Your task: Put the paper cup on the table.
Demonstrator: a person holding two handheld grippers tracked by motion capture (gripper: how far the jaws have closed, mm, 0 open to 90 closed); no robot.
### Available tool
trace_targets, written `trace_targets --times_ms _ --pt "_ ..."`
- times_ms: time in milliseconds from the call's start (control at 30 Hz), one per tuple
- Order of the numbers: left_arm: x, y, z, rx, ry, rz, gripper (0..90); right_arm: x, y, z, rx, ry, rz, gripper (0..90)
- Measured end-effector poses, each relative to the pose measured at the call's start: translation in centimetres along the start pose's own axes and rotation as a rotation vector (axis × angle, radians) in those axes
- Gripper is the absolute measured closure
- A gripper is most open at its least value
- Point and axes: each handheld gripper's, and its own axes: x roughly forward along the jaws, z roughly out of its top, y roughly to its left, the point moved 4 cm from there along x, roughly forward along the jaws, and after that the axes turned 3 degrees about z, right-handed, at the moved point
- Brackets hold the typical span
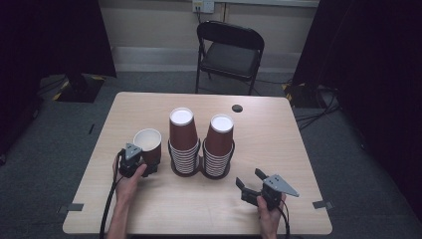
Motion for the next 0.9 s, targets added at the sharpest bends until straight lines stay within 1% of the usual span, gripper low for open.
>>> trace_targets --times_ms 33,67,100,133,200,267,300,333,367,433,467,533,667,700,800,900 --pt "-0.1 -0.1 0.0 -0.008 -0.01 0.0 15.5 0.0 0.0 0.0 -0.001 0.0 0.0 15.5" --pt "-0.3 -0.1 0.0 0.003 -0.009 -0.001 15.5 0.0 0.0 0.0 0.0 0.0 -0.001 15.5" --pt "-0.5 -0.2 0.0 0.0 -0.014 -0.003 15.5 0.0 0.0 0.0 0.001 0.0 -0.001 15.5" --pt "-0.7 -0.3 0.0 -0.013 -0.024 -0.009 15.5 0.0 0.0 0.0 0.001 -0.001 -0.001 15.5" --pt "-1.1 -0.3 -0.2 -0.012 -0.029 -0.01 15.5 0.0 0.0 0.0 0.001 0.0 -0.001 15.5" --pt "-1.5 -0.5 -0.4 -0.023 -0.043 -0.003 15.5 0.0 0.0 0.0 0.001 -0.001 -0.001 15.5" --pt "-1.7 -0.5 -0.5 -0.036 -0.057 -0.009 15.5 0.0 0.0 0.0 0.001 -0.001 0.0 15.5" --pt "-1.9 -0.5 -0.6 -0.049 -0.064 -0.026 15.5 0.0 0.0 0.0 0.002 -0.001 0.001 15.5" --pt "-2.0 -0.5 -0.7 -0.049 -0.064 -0.025 15.5 0.0 0.0 0.0 0.003 0.0 0.001 15.5" --pt "-2.4 -0.6 -0.8 -0.032 -0.065 0.001 15.5 -0.1 0.0 0.0 0.004 0.0 0.0 15.5" --pt "-2.6 -0.7 -0.9 -0.03 -0.071 0.001 15.5 -0.1 0.0 0.0 0.004 -0.001 0.0 15.5" --pt "-3.2 -0.8 -1.1 -0.037 -0.086 -0.02 15.5 -0.1 0.0 0.0 0.005 -0.001 0.0 15.5" --pt "-4.2 -1.0 -1.5 -0.031 -0.1 -0.025 15.5 -0.1 0.0 0.0 0.004 -0.001 0.001 15.5" --pt "-4.5 -1.1 -1.6 -0.035 -0.106 -0.03 15.5 -0.1 0.0 0.0 0.004 -0.001 0.0 15.5" --pt "-5.5 -1.7 -1.9 -0.044 -0.129 -0.065 15.5 -0.1 0.0 0.0 0.005 -0.001 0.0 15.5" --pt "-6.4 -2.4 -2.2 -0.056 -0.152 -0.078 15.5 -0.1 0.0 0.0 0.004 -0.001 0.001 15.4"
